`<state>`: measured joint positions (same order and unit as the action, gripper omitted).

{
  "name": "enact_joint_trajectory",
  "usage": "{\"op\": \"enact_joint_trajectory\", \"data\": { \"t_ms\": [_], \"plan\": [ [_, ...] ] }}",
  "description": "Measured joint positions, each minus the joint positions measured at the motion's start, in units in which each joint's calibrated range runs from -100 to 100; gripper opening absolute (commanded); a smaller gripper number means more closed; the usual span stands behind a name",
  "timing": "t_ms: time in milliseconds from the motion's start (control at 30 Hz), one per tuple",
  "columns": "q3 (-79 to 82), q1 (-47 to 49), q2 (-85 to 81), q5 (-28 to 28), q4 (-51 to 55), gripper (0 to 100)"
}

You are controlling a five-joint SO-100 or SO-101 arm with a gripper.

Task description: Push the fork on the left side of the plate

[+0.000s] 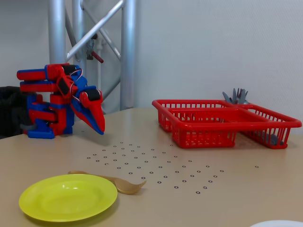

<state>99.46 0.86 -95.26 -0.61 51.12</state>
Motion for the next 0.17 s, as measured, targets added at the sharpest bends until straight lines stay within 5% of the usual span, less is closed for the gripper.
{"op": "enact_joint_trajectory", "data": {
  "t_ms": [167],
  "plan": [
    [0.0, 0.0, 0.0, 0.0, 0.0, 0]
  ]
}}
